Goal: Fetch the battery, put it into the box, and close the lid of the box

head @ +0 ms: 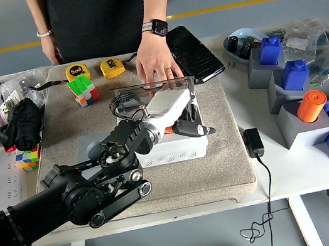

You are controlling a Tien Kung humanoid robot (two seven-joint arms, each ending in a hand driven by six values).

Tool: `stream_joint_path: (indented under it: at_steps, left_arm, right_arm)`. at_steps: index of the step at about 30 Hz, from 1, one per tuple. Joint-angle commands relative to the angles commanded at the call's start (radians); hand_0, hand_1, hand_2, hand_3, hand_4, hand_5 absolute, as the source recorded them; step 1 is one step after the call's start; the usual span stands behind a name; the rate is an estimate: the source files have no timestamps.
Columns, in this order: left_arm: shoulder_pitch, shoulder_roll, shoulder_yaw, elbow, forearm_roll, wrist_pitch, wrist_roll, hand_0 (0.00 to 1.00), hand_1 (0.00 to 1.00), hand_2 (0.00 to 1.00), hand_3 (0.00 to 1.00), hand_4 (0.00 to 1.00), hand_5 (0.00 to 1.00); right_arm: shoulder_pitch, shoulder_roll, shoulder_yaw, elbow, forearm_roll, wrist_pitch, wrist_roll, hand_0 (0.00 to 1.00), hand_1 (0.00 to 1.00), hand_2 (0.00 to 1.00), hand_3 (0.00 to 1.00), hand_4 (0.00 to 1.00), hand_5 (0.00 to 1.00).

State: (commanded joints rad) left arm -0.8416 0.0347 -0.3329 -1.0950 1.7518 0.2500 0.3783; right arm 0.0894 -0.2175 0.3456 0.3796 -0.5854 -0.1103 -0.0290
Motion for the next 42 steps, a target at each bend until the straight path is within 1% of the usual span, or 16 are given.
stream_joint_path:
  at_steps: [2, 3, 8, 12, 14, 15, 17, 21, 24, 26, 27, 32, 33, 38, 39, 42]
  left_arm:
    - [0.002, 0.001, -0.002, -0.005, -0.004, 0.001, -0.001, 0.441, 0.619, 0.533, 0.584, 0.998, 0.540]
    - [0.002, 0.001, -0.003, -0.007, -0.005, 0.000, -0.001, 0.485, 0.665, 0.583, 0.672, 0.998, 0.555]
    - [0.006, 0.005, -0.013, -0.029, -0.017, -0.003, -0.001, 0.485, 0.665, 0.583, 0.672, 0.998, 0.555]
    - [0.020, 0.018, -0.046, -0.092, -0.040, 0.001, -0.013, 0.452, 0.651, 0.576, 0.663, 0.998, 0.553]
    - [0.030, 0.032, -0.073, -0.142, -0.063, 0.017, -0.039, 0.452, 0.651, 0.576, 0.663, 0.998, 0.553]
    - [0.034, 0.037, -0.084, -0.165, -0.077, 0.026, -0.053, 0.313, 0.553, 0.506, 0.527, 0.998, 0.559]
    - [0.044, 0.050, -0.110, -0.204, -0.105, 0.056, -0.091, 0.313, 0.553, 0.506, 0.527, 0.998, 0.559]
    - [0.063, 0.074, -0.170, -0.276, -0.172, 0.157, -0.218, 0.344, 0.538, 0.492, 0.520, 0.998, 0.581]
    - [0.074, 0.086, -0.218, -0.296, -0.191, 0.220, -0.301, 0.344, 0.538, 0.492, 0.520, 0.998, 0.581]
    - [0.079, 0.094, -0.255, -0.296, -0.187, 0.241, -0.327, 0.344, 0.538, 0.492, 0.520, 0.998, 0.581]
    - [0.081, 0.097, -0.267, -0.293, -0.181, 0.242, -0.324, 0.721, 0.699, 0.641, 0.660, 0.998, 0.603]
    - [0.086, 0.116, -0.325, -0.228, -0.114, 0.145, -0.198, 0.721, 0.699, 0.641, 0.660, 0.998, 0.603]
    - [0.087, 0.121, -0.329, -0.220, -0.102, 0.119, -0.171, 0.745, 0.751, 0.697, 0.716, 0.998, 0.652]
    - [0.098, 0.142, -0.356, -0.227, -0.060, -0.020, -0.036, 0.745, 0.751, 0.697, 0.716, 0.998, 0.652]
    - [0.100, 0.147, -0.362, -0.234, -0.055, -0.042, -0.016, 0.446, 0.620, 0.590, 0.641, 0.998, 0.706]
    - [0.108, 0.162, -0.375, -0.267, -0.046, -0.114, 0.048, 0.446, 0.620, 0.590, 0.641, 0.998, 0.706]
  right_arm:
    - [-0.001, 0.000, 0.003, 0.000, 0.000, 0.000, 0.000, 0.728, 0.695, 0.694, 0.705, 0.998, 0.596]
    - [-0.001, 0.000, 0.004, 0.000, -0.001, 0.000, 0.000, 0.728, 0.695, 0.694, 0.705, 0.998, 0.596]
    - [-0.001, 0.001, 0.009, 0.000, -0.001, 0.000, 0.000, 0.728, 0.695, 0.694, 0.705, 0.998, 0.596]
    - [-0.003, 0.002, 0.011, 0.000, -0.001, 0.000, 0.000, 0.728, 0.696, 0.693, 0.706, 0.998, 0.595]
    - [-0.004, 0.003, 0.011, 0.000, -0.001, 0.000, 0.000, 0.728, 0.696, 0.693, 0.706, 0.998, 0.595]
    - [-0.004, 0.004, 0.010, -0.001, 0.000, 0.000, 0.000, 0.729, 0.695, 0.692, 0.706, 0.998, 0.596]
    - [-0.004, 0.005, 0.010, -0.001, 0.000, 0.000, 0.000, 0.729, 0.695, 0.692, 0.706, 0.998, 0.596]
    - [-0.004, 0.007, 0.012, -0.001, 0.000, 0.000, 0.000, 0.728, 0.695, 0.693, 0.706, 0.998, 0.596]
    - [-0.004, 0.008, 0.013, 0.000, 0.000, 0.000, 0.000, 0.728, 0.695, 0.693, 0.706, 0.998, 0.596]
    - [-0.004, 0.008, 0.014, 0.000, 0.000, 0.001, 0.000, 0.728, 0.695, 0.693, 0.706, 0.998, 0.596]
    - [-0.004, 0.008, 0.014, 0.000, 0.000, 0.001, -0.001, 0.729, 0.695, 0.693, 0.705, 0.998, 0.596]
    - [-0.005, 0.008, 0.016, 0.000, 0.000, 0.001, -0.001, 0.729, 0.695, 0.693, 0.705, 0.998, 0.596]
    - [-0.005, 0.008, 0.017, 0.000, 0.000, 0.001, -0.001, 0.728, 0.695, 0.693, 0.705, 0.998, 0.596]
    - [-0.007, 0.007, 0.020, 0.000, -0.002, 0.000, 0.000, 0.728, 0.695, 0.693, 0.705, 0.998, 0.596]
    - [-0.007, 0.007, 0.019, 0.000, -0.002, 0.000, -0.001, 0.728, 0.695, 0.693, 0.705, 0.998, 0.596]
    - [-0.008, 0.006, 0.020, -0.001, -0.003, 0.000, 0.000, 0.728, 0.695, 0.693, 0.705, 0.998, 0.596]
